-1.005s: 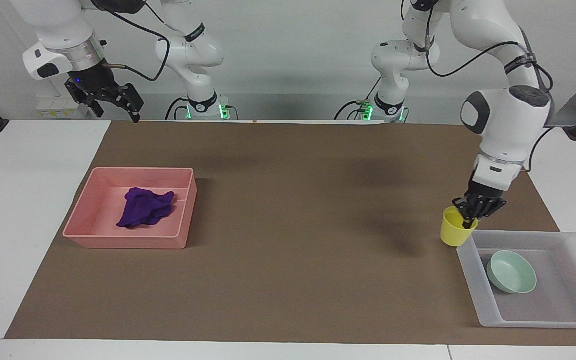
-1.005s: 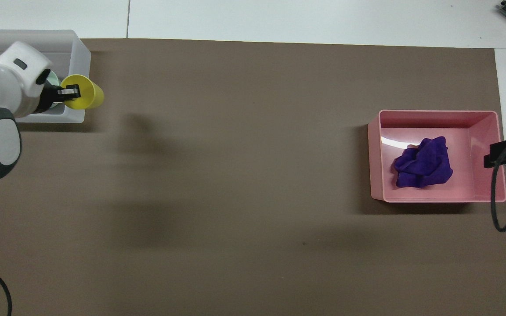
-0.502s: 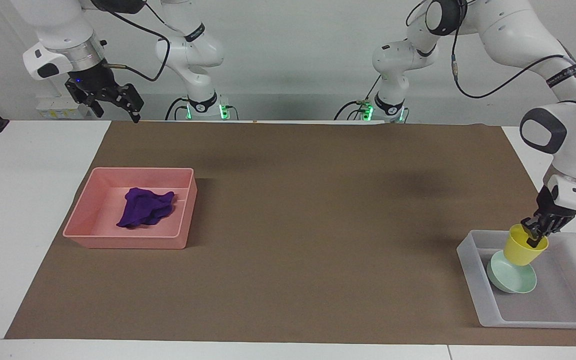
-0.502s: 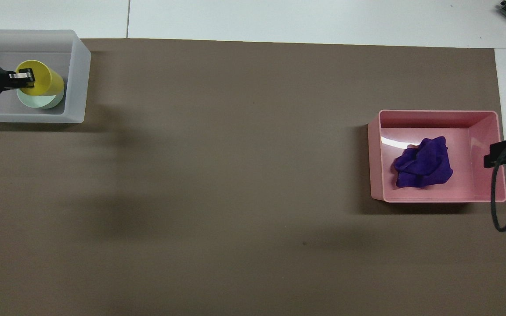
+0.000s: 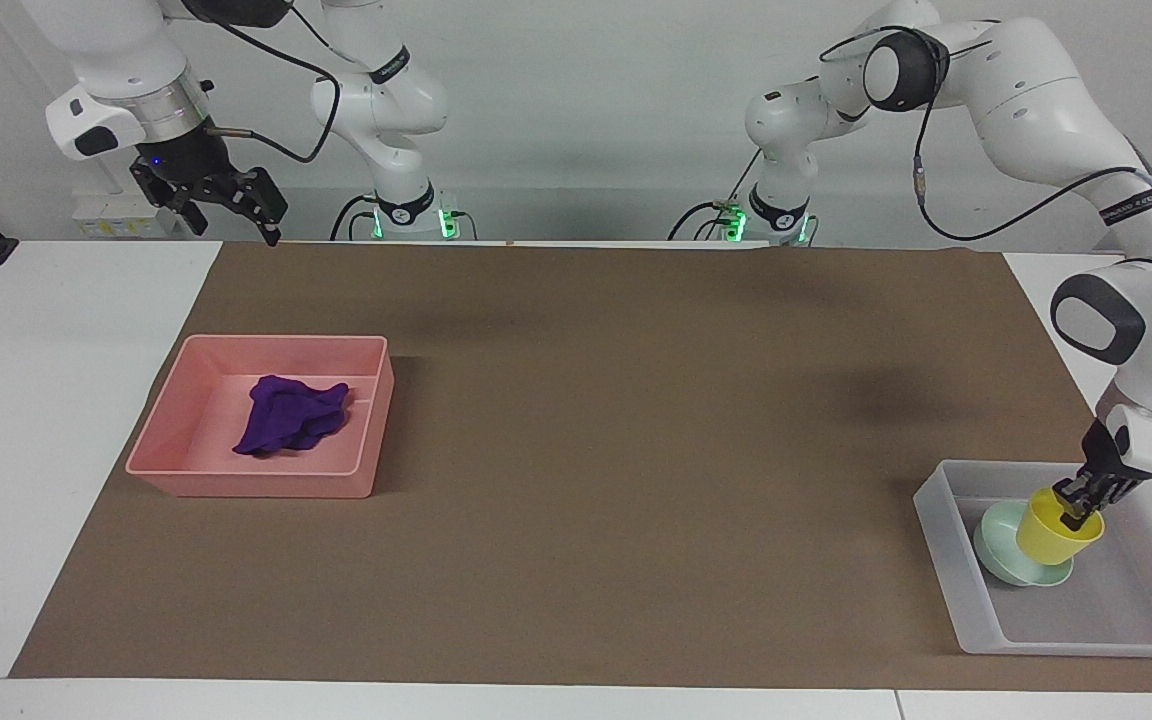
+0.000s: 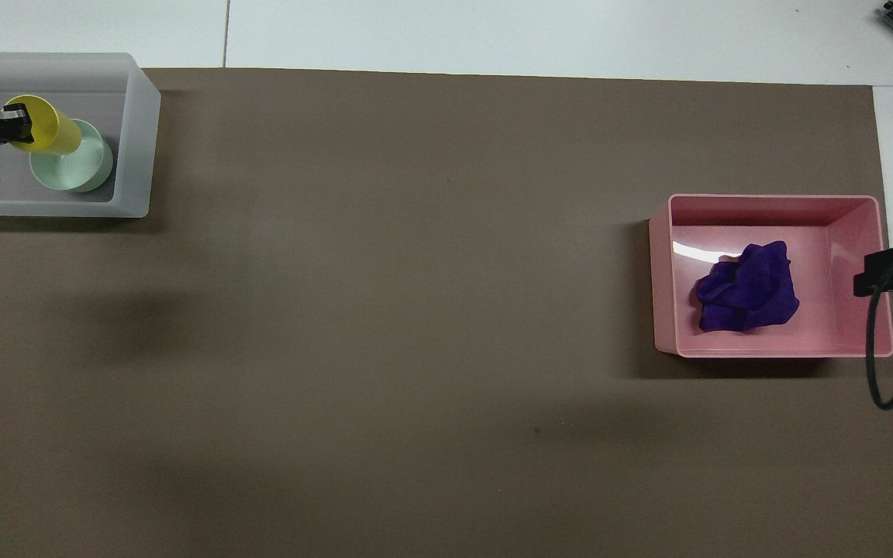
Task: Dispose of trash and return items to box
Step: 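Lower the cup into the green bowl and open the left gripper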
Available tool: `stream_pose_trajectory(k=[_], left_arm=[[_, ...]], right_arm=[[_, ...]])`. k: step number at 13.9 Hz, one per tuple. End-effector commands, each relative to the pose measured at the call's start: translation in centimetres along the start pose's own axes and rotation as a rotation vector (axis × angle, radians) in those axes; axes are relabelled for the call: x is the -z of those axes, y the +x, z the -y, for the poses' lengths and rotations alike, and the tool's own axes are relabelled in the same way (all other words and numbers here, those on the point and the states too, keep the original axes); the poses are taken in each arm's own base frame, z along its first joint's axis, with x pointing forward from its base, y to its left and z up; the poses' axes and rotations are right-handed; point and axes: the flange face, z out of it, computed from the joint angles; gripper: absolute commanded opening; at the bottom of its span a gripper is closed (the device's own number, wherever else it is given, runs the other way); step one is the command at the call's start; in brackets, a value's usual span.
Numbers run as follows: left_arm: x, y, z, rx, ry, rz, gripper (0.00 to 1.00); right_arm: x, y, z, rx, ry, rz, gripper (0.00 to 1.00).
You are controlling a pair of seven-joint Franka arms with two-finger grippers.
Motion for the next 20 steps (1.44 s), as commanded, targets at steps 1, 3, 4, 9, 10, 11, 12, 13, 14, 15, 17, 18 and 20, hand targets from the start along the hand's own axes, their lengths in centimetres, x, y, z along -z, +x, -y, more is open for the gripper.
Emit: stream_pose_trajectory(k=[1,3,4,9,10,11,12,13,14,15,17,18,20], left_arm=[[-1.1,-0.3,0.4,-0.002,0.0,-0.013,0.0],[-2.3,-1.1,0.5,0.0,-0.002,-0.019,0.0],[-2.5,-1.3,0.5,0.001,-0.003,-0.015,0.0],[-3.7,-2.6,0.6,0.0,-0.001,0.008,0.0],[-4.0,-2.9,0.5,-0.002,-0.001,0.017,0.04],[-4.0,-2.9,0.6,-0.002,0.0,0.022,0.16],[-3.7,-2.8,0.6,-0.003,0.001,0.022,0.33],[-3.4,-2.6,0.5,-0.006,0.002,0.022,0.53],[-3.2,-2.4,0.4,-0.012,0.005,0.026,0.73],[-3.1,-2.4,0.5,-0.027,0.012,0.027,1.0],[-1.1,-2.0,0.3,-0.128,0.01,0.019,1.0],[0.2,-2.2,-0.2,-0.192,0.007,0.028,1.0],[3.7,-3.1,-1.7,-0.303,0.001,0.05,1.0]], right_arm=[[0.0,-0.4,-0.1,-0.008,0.009,0.011,1.0],[0.0,-0.3,-0.1,-0.008,0.009,0.009,1.0],[0.1,-0.3,-0.1,-0.008,0.009,0.008,1.0],[0.2,-0.3,0.0,-0.007,0.009,0.002,1.0],[0.2,-0.3,0.0,-0.007,0.009,0.002,1.0],[0.1,-0.3,0.0,-0.006,0.009,0.002,1.0],[0.1,-0.3,0.0,-0.006,0.01,0.0,1.0],[0.1,-0.3,0.0,-0.006,0.01,0.0,1.0],[0.2,-0.3,0.0,-0.008,0.01,-0.001,1.0],[0.2,-0.2,-0.1,-0.007,0.01,-0.004,1.0],[0.2,-0.2,-0.3,-0.008,0.01,-0.003,1.0],[0.2,-0.2,-0.2,-0.007,0.01,-0.004,1.0],[0.2,-0.2,0.0,0.004,0.009,-0.005,1.0]])
